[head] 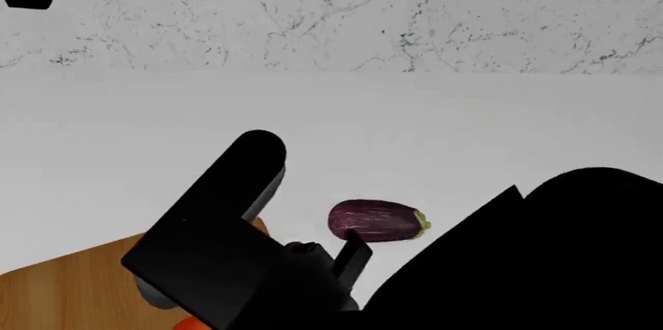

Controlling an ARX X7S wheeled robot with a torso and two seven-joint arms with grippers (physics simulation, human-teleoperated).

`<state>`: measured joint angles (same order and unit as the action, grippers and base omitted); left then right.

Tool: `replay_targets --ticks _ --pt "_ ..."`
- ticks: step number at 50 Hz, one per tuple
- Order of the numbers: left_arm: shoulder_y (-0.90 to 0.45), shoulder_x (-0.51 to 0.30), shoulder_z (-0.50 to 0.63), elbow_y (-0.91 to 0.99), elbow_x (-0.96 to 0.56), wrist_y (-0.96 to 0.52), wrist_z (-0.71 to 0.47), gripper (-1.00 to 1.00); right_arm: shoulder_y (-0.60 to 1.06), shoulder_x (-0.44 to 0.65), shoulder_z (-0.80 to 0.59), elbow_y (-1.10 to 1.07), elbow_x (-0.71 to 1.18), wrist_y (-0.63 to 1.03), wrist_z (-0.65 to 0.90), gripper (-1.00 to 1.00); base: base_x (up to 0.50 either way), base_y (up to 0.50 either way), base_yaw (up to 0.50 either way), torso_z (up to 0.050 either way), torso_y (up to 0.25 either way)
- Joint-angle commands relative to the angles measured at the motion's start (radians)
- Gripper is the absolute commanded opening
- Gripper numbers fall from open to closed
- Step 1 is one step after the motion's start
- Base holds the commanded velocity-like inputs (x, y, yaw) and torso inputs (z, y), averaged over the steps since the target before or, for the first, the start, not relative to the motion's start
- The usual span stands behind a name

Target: Clear the non-vegetable object off the cutting board and place the vegetables onto it.

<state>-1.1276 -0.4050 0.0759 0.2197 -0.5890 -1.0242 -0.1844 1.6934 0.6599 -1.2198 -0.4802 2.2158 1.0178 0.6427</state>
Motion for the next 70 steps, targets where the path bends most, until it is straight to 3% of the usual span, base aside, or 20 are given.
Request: replay_targets --ticks 1,38,39,70 --pt "0.002 -0.003 -0.001 0.001 -0.003 0.002 -0.003 1.00 -0.011 -0.073 0.014 0.013 -0.047 -0.002 -0.049 -1.00 0.00 0.00 0.00 0.000 0.000" --pt "0.013 -0.006 0.002 -0.004 -0.006 0.016 -0.013 1.00 -0.158 -0.066 -0.018 0.009 -0.168 -0.025 -0.110 -1.00 0.00 0.00 0.00 0.000 0.000" --pt "0.013 -0.007 0.002 -0.003 -0.007 0.015 -0.014 1.00 -0.155 -0.066 -0.017 0.009 -0.166 -0.025 -0.108 1.00 0.00 0.00 0.00 0.000 0.000" --pt "-0.006 -0.009 0.007 0.002 -0.020 0.005 -0.021 1.00 0.024 -0.020 0.033 0.013 -0.052 -0.004 -0.047 1.00 0.00 0.00 0.00 0.000 0.000"
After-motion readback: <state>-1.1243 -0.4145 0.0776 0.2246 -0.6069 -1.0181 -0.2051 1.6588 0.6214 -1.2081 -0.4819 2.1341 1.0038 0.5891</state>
